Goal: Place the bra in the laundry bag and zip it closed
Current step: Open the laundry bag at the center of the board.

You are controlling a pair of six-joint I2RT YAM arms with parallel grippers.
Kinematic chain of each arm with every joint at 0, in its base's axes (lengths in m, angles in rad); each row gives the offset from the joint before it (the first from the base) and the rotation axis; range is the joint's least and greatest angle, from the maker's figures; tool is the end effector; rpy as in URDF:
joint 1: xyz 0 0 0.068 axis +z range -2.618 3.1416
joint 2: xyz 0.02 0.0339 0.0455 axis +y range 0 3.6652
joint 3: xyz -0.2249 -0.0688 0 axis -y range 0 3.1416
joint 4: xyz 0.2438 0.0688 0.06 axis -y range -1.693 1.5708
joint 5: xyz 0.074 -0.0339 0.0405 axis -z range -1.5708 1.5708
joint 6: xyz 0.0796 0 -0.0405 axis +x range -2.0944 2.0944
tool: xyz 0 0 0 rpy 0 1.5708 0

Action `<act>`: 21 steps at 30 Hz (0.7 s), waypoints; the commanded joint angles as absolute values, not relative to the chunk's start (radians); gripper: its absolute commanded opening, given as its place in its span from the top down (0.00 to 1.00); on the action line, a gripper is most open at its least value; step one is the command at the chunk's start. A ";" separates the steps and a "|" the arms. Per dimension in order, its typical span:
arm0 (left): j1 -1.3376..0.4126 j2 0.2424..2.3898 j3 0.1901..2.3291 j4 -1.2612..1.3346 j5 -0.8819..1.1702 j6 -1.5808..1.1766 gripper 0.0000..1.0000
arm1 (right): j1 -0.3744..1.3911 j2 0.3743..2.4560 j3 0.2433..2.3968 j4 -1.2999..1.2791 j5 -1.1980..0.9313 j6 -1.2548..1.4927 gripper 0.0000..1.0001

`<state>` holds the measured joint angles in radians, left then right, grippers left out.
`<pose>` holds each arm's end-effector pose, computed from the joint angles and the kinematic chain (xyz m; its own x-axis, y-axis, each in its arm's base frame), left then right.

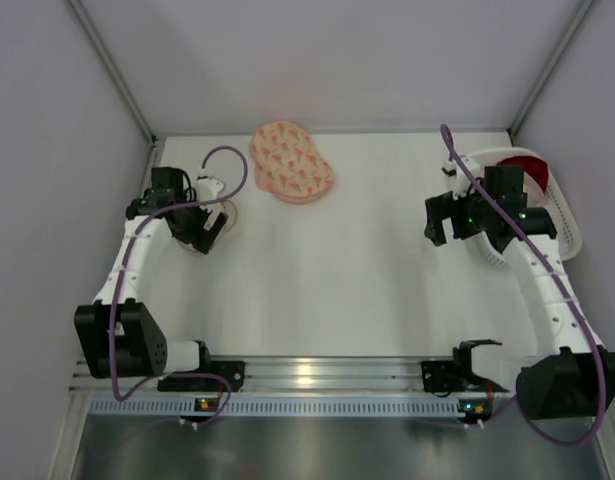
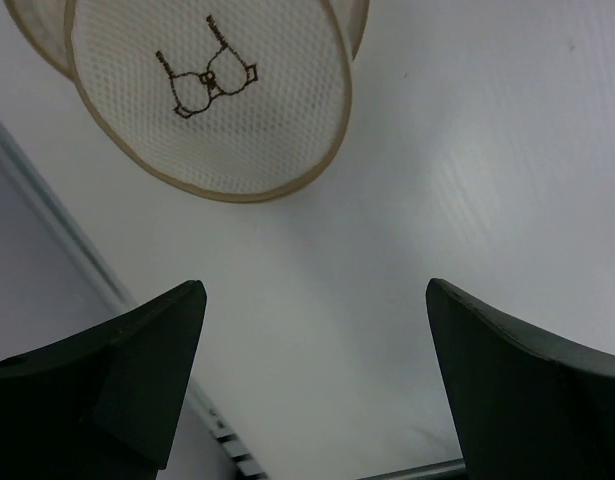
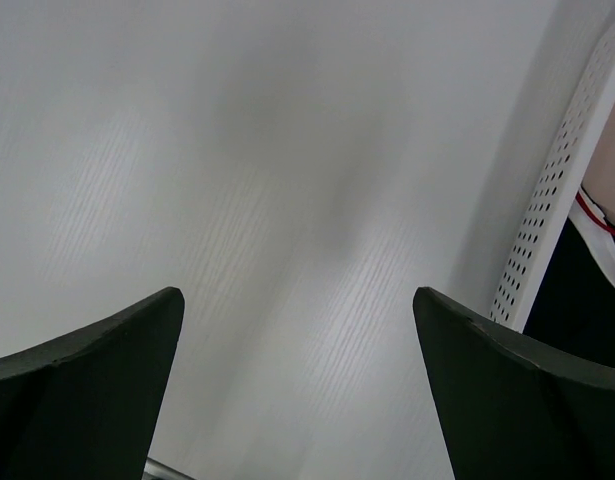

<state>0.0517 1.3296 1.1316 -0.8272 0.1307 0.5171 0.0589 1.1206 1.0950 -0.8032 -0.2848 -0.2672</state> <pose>0.2966 0.0050 0.2120 -0.7340 0.4528 -0.5062 0.4362 0.8856 0.1597 0.2672 0.0382 0.2589 -0.6448 -0.2919 -0.7065 -0.4316 0.9018 0.0213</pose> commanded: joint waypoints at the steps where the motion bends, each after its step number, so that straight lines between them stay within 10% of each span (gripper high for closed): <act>1: 0.052 1.356 1.083 -0.810 -0.023 0.819 0.03 | 0.066 1.127 1.180 -0.755 -0.285 -0.225 0.01; 21: 0.086 1.621 1.003 -0.482 0.158 1.115 0.25 | 0.011 1.175 1.238 -0.805 -0.407 -0.209 0.01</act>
<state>0.0845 1.5883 0.9817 -0.5537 0.1318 1.0641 0.0181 1.1854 1.2182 -0.8085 -0.3874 -0.2123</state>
